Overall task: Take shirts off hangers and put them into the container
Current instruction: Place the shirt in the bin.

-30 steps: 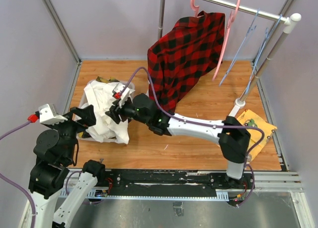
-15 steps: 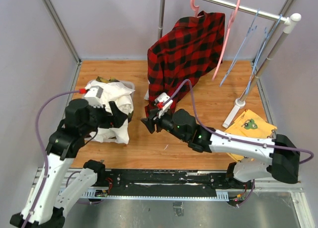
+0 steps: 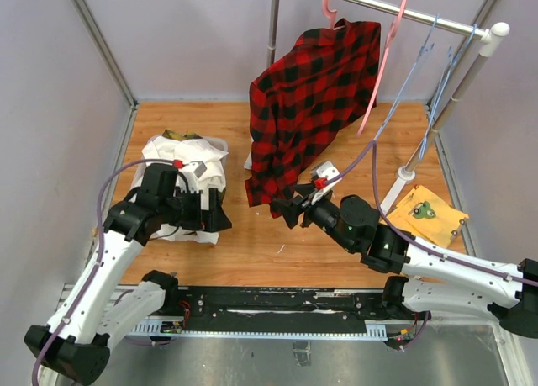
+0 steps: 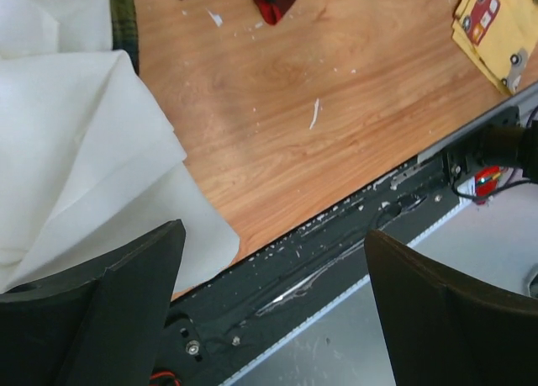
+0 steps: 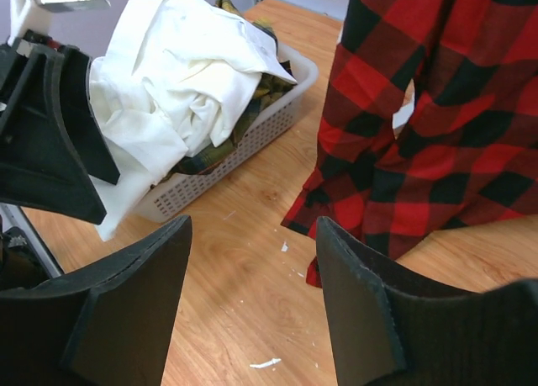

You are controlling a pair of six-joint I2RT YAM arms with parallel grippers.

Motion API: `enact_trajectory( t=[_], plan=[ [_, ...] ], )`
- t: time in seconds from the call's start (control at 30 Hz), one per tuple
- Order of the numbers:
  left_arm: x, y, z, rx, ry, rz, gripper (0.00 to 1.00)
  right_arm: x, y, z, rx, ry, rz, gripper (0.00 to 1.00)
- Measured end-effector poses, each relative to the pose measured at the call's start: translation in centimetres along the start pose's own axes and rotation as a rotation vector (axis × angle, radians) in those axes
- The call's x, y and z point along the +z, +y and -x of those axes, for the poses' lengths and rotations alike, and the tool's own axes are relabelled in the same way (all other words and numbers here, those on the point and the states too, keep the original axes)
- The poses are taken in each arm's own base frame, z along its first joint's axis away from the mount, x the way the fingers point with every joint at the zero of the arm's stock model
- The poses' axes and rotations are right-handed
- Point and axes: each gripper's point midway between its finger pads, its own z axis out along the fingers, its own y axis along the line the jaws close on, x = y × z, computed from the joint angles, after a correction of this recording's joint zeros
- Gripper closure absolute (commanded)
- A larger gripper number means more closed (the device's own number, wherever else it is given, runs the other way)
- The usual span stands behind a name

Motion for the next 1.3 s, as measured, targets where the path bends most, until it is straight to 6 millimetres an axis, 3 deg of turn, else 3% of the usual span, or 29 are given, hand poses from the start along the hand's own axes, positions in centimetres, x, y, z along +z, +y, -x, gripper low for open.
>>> enact_trajectory(
  t=[0.2, 0.3, 0.47, 0.63, 0.73, 1.0, 1.3],
  plan=[
    [2.4, 0.6, -2.3, 0.015, 0.117, 0.069, 0.0, -0.6, -0.9, -0.3, -0.005, 0.001, -0.032, 0.36],
    [3.5, 1.8, -2.7, 0.012, 0.149, 0.16, 0.0, -0.7, -1.0, -0.4, -0.008, 0.004, -0.04, 0.36],
    [3.7, 5.0, -1.4, -0.004, 0.096, 0.357, 0.0, -0.9, -1.5, -1.5, -0.035, 0.046, -0.054, 0.36],
    [2.3, 5.9, 2.2, 0.006, -0.028, 0.463, 0.0, -1.2, -2.1, -2.2, -0.066, 0.077, -0.075, 0.35],
    [2.4, 6.5, 3.4, -0.003, -0.052, 0.496, 0.0, -1.5, -2.5, -2.1, -0.072, 0.079, -0.091, 0.35],
    [6.3, 9.7, 1.5, -0.016, 0.137, 0.619, 0.0, -2.4, -3.2, -1.5, -0.08, 0.069, -0.112, 0.35],
    [7.6, 10.1, 1.0, -0.012, 0.179, 0.615, 0.0, -3.6, -4.1, -0.9, -0.093, 0.06, -0.139, 0.3]
  ],
)
